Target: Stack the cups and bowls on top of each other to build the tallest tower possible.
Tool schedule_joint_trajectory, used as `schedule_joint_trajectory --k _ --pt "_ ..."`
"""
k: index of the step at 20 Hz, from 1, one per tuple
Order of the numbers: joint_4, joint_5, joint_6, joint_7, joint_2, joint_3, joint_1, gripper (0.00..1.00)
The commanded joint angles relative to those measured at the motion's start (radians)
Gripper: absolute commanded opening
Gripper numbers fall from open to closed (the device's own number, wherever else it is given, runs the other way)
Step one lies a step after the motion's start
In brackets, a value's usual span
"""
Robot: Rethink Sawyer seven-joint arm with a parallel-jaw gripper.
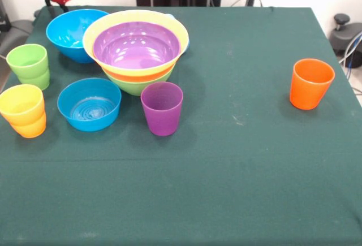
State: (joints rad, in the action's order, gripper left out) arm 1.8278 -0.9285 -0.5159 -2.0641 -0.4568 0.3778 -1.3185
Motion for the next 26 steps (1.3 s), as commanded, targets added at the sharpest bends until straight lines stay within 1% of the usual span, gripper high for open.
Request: schedule_joint_trajectory --k 1,7,11,17,21,26 --pt "-0.072 -0.041 -0.058 0.312 0.003 0.098 0.026 1.0" --pt "-0.035 -0.004 -0.099 0.311 -0.056 0.116 0.033 1.0" --pt "0.002 0.017 -0.117 0.304 -0.106 0.13 0.032 1.0" --pt "0.05 0.067 -0.164 0.301 -0.19 0.155 0.037 1.0" --pt "0.067 0.09 -0.179 0.287 -0.216 0.168 0.045 1.0" --pt "0.084 0.098 -0.169 0.259 -0.224 0.173 0.053 1.0"
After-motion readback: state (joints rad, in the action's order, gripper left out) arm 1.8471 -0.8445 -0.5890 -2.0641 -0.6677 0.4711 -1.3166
